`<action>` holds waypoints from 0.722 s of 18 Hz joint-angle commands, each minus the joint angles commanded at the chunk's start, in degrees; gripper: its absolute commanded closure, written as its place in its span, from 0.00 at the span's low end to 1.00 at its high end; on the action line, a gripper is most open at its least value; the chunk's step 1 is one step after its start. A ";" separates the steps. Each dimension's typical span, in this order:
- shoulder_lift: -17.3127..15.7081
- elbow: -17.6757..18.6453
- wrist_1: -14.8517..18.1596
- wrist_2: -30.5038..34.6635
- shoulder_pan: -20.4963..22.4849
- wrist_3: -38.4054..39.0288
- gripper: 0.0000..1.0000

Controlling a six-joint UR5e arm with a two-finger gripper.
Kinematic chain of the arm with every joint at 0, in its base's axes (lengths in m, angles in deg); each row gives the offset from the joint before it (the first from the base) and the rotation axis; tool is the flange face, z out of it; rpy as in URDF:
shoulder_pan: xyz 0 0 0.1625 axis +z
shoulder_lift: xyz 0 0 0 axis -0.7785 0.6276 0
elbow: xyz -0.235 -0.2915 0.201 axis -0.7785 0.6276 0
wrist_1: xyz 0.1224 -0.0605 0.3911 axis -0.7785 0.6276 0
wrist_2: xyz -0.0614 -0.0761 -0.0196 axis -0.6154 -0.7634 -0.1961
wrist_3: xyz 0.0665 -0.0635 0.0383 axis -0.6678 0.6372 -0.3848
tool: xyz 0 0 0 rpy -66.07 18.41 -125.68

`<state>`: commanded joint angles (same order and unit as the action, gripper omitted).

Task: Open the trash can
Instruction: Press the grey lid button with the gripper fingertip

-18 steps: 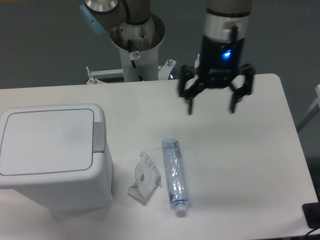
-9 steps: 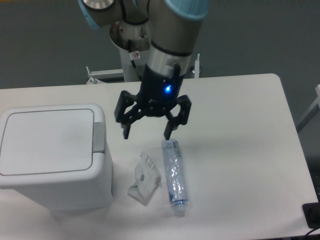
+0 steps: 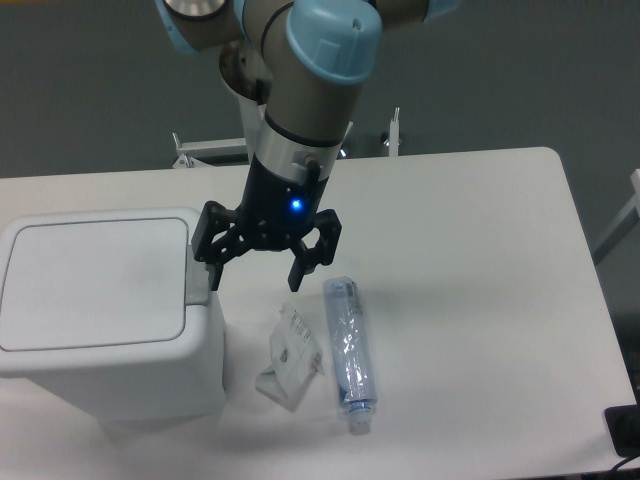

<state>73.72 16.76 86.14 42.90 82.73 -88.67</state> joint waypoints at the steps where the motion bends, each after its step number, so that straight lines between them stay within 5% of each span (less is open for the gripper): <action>1: -0.09 0.09 -0.09 0.09 0.00 -0.09 0.00; 13: 0.00 0.71 -0.35 0.18 0.00 -0.44 0.00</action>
<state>73.72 17.47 85.79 43.08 82.73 -89.11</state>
